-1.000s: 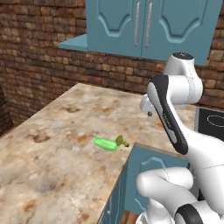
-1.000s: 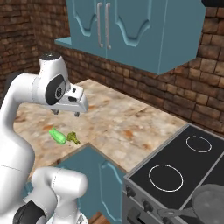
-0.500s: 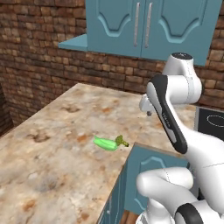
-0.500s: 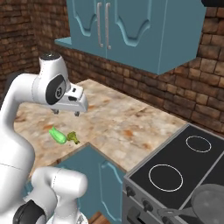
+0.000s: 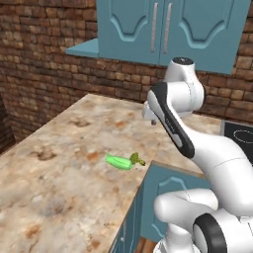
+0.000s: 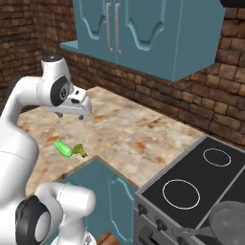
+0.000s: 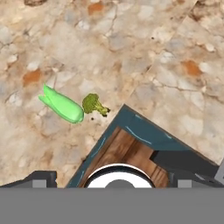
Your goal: Put the corn and broccoli in the pan. Then turn on the front center burner and set the heat to medium.
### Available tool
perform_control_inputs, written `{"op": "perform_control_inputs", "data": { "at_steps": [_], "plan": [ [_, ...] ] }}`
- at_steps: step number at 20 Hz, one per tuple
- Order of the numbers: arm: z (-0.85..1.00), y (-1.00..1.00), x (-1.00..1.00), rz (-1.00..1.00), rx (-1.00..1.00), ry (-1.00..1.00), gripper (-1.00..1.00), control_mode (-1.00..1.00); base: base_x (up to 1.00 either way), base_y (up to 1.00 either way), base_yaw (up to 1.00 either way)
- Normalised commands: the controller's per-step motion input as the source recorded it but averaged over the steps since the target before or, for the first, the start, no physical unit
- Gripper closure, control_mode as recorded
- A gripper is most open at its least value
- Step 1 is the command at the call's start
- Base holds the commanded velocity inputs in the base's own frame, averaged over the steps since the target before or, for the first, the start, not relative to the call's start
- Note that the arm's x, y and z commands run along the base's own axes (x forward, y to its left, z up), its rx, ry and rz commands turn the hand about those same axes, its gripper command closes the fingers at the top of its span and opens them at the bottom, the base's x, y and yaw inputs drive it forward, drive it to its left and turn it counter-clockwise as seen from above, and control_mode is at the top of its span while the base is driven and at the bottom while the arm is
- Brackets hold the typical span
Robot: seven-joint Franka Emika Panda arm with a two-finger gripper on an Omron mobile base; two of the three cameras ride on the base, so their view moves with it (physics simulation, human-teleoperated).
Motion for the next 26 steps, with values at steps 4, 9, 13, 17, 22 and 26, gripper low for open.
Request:
{"op": "perform_control_inputs", "data": {
  "at_steps": [4,9,13,17,22,26],
  "plan": [
    [-0.62,0.08,-0.02,0.03,0.0,0.0,-1.0,-1.0,0.0,0.0,0.0],
    [-0.86,0.08,0.0,0.05,0.1,0.0,-1.0,-1.0,0.0,0.0,0.0],
    [-0.43,0.17,-0.02,0.03,0.11,-0.07,-1.0,-1.0,0.0,0.0,0.0],
    [-0.03,0.38,0.05,0.0,0.02,-0.09,-1.0,-1.0,0.0,0.0,0.0],
    [0.0,0.6,0.25,0.0,-0.04,0.0,-1.0,-1.0,0.0,0.0,0.0],
    [0.0,0.55,0.48,0.0,-0.06,0.08,-1.0,-1.0,0.0,0.0,0.0]
  ]
}}
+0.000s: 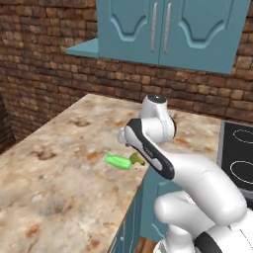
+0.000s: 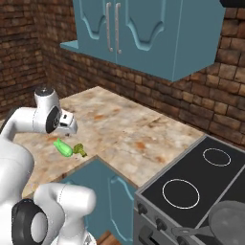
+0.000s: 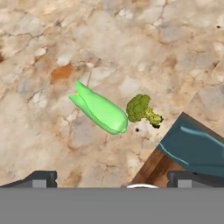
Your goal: Put the corn and broccoli in the pan. Then turn on the front center burner and set the heat to medium.
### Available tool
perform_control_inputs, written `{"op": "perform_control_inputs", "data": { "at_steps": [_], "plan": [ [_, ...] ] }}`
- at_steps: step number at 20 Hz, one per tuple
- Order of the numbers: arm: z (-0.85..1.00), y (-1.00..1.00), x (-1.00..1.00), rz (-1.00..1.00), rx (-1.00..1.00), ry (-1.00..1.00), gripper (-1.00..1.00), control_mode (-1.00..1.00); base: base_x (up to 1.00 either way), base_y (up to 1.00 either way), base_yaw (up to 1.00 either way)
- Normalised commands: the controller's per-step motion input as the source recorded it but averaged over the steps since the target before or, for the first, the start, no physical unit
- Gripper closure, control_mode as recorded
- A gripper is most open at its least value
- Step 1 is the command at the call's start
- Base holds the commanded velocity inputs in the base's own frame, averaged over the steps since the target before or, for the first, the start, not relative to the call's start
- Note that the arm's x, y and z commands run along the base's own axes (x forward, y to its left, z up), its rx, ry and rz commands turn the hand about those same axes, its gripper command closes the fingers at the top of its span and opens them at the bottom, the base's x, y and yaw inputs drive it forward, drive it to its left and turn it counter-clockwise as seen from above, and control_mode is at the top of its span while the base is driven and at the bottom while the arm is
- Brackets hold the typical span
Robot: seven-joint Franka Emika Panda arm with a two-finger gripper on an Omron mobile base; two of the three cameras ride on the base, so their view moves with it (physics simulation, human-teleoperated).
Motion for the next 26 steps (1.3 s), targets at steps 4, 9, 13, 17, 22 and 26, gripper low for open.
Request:
{"op": "perform_control_inputs", "data": {
  "at_steps": [4,9,13,17,22,26],
  "plan": [
    [0.0,0.28,0.29,0.0,-0.06,0.06,-1.0,-1.0,0.0,0.0,0.0],
    [-0.19,0.04,0.21,0.01,0.0,0.0,-1.0,-1.0,0.0,0.0,0.0],
    [-0.58,0.11,0.15,0.02,-0.03,0.02,-1.0,-1.0,0.0,0.0,0.0],
    [-0.38,0.15,0.02,0.12,0.0,0.0,-1.0,-1.0,0.0,0.0,0.0],
    [-0.08,0.04,0.06,0.23,0.0,0.0,-1.0,-1.0,0.0,0.0,0.0],
    [-0.15,0.0,0.14,0.21,0.0,0.0,-1.0,-1.0,0.0,0.0,0.0]
  ]
}}
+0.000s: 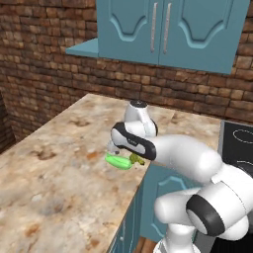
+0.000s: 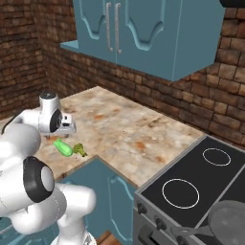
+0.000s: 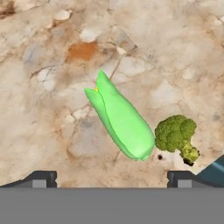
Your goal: Put the corn and broccoli in the pan. Then turn on the front center burner and set the heat to medium.
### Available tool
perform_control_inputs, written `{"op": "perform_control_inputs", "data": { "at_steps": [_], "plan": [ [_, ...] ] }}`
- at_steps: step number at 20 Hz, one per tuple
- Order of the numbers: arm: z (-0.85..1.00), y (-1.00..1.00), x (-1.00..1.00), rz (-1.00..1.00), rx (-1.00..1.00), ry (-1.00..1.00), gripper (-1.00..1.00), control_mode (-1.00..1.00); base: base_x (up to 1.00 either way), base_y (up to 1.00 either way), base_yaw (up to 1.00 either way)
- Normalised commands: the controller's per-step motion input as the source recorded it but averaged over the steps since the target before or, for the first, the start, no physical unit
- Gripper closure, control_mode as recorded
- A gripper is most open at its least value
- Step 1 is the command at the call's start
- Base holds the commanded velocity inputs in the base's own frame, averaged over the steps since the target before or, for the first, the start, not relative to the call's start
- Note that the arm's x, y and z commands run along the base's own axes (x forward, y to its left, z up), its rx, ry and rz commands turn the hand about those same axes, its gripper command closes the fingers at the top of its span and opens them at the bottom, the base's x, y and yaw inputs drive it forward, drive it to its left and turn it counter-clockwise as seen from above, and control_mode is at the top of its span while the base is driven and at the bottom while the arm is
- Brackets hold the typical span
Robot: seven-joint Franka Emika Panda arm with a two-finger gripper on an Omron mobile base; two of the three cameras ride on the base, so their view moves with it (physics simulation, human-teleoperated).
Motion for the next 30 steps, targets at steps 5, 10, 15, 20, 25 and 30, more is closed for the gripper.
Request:
{"op": "perform_control_inputs", "data": {
  "at_steps": [5,10,15,20,25,30],
  "plan": [
    [-0.37,0.0,0.17,0.06,-0.06,0.04,-1.0,-1.0,0.0,0.0,0.0],
    [-0.4,0.03,0.21,0.03,-0.06,0.05,-1.0,-1.0,0.0,0.0,0.0],
    [-0.25,0.01,0.09,0.03,-0.05,0.03,-1.0,-1.0,0.0,0.0,0.0],
    [-0.29,0.0,0.04,0.04,-0.03,0.02,-1.0,-1.0,0.0,0.0,0.0],
    [-0.37,0.02,0.15,0.06,-0.02,0.0,-1.0,-1.0,0.0,0.0,0.0],
    [-0.25,0.06,0.17,0.08,0.0,0.0,-1.0,-1.0,0.0,0.0,0.0]
  ]
}}
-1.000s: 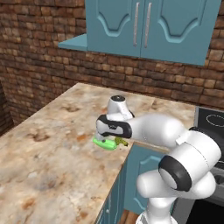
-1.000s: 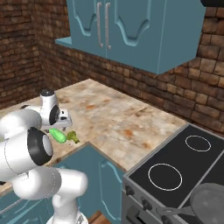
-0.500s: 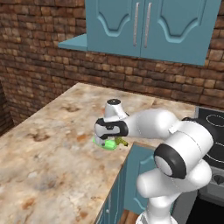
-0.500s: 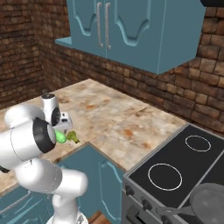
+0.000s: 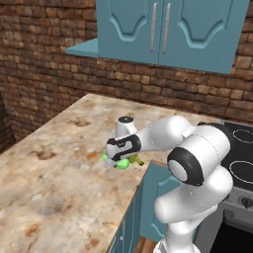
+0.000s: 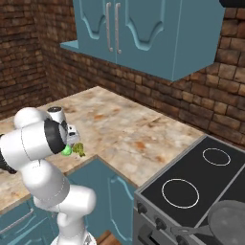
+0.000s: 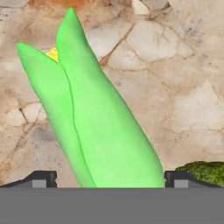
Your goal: Put the corn and broccoli in the pan. Then turn on the front center burner and set the heat to medium.
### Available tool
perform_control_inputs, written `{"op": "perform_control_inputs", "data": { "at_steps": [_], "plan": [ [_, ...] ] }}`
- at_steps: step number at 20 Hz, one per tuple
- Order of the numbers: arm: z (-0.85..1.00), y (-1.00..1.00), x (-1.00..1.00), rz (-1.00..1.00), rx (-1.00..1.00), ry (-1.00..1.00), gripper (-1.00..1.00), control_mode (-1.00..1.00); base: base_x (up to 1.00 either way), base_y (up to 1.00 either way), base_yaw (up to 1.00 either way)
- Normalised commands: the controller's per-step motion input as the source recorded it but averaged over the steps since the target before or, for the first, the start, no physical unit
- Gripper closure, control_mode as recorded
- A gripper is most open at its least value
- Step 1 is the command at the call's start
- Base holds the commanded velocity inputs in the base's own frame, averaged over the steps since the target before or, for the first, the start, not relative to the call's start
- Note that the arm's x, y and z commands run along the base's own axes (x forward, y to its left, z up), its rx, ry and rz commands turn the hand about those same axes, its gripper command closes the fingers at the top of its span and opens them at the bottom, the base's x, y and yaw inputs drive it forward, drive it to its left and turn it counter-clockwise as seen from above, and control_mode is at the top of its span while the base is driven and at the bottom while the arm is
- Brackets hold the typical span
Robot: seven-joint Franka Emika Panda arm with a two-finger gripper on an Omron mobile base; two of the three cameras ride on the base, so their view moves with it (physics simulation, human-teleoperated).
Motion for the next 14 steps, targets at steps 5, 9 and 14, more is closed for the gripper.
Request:
{"op": "perform_control_inputs", "data": {
  "at_steps": [5,9,14],
  "plan": [
    [-0.26,0.05,0.11,0.07,-0.01,0.0,-1.0,-1.0,0.0,0.0,0.0],
    [0.0,0.04,0.0,0.02,0.0,0.01,-1.0,-1.0,0.0,0.0,0.0],
    [0.0,0.0,0.0,0.0,0.0,0.0,1.0,-1.0,0.0,0.0,0.0]
  ]
}}
